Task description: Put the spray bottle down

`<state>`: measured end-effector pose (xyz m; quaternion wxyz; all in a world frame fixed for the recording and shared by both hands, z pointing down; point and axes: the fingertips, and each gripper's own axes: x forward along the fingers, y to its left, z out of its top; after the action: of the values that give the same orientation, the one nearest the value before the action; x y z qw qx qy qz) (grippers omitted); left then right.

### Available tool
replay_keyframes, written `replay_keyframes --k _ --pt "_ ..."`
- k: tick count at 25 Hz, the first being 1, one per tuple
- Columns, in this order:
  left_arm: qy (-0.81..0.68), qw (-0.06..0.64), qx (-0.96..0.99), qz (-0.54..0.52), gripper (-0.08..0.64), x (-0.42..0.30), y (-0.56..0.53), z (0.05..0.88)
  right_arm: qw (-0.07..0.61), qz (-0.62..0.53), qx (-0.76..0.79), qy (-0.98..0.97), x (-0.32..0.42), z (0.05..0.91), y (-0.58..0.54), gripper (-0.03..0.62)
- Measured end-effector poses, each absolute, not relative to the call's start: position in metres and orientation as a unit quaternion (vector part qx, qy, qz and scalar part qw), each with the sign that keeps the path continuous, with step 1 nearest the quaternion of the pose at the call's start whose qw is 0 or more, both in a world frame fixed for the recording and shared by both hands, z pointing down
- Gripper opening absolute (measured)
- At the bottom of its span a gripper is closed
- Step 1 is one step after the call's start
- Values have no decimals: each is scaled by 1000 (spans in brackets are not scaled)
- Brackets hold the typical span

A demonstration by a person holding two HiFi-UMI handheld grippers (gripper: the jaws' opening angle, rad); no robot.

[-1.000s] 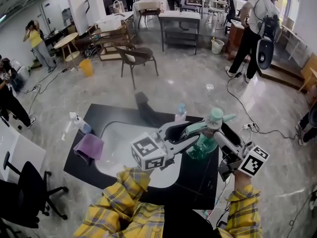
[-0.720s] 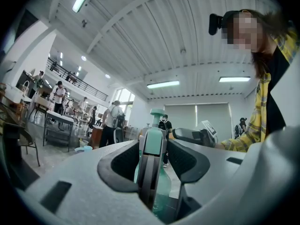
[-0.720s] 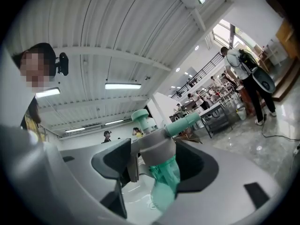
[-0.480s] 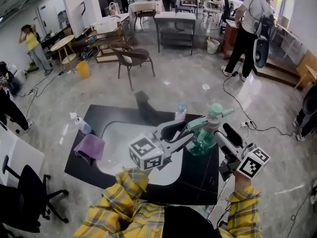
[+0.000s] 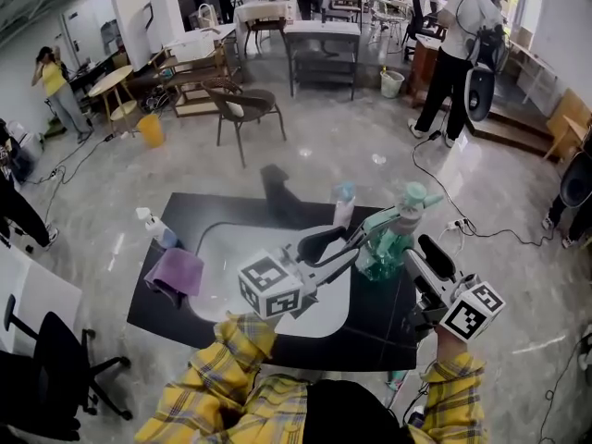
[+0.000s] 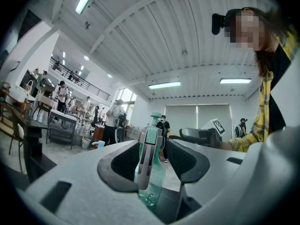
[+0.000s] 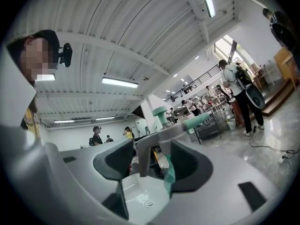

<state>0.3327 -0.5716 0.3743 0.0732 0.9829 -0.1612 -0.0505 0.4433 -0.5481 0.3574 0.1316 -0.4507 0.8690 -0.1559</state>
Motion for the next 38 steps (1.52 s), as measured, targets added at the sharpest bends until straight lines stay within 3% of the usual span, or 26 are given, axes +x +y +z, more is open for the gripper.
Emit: replay_keyframes --k 9,18,38 --pt "-130 64 988 -48 127 311 -538 370 103 -152 -469 864 405 367 -521 129" --pt "-114 61 991 -39 56 273 -505 374 74 -137 -478 865 345 375 -493 93" --pt "-92 83 992 -19 48 185 -428 399 50 -127 -517 845 234 397 -413 35"
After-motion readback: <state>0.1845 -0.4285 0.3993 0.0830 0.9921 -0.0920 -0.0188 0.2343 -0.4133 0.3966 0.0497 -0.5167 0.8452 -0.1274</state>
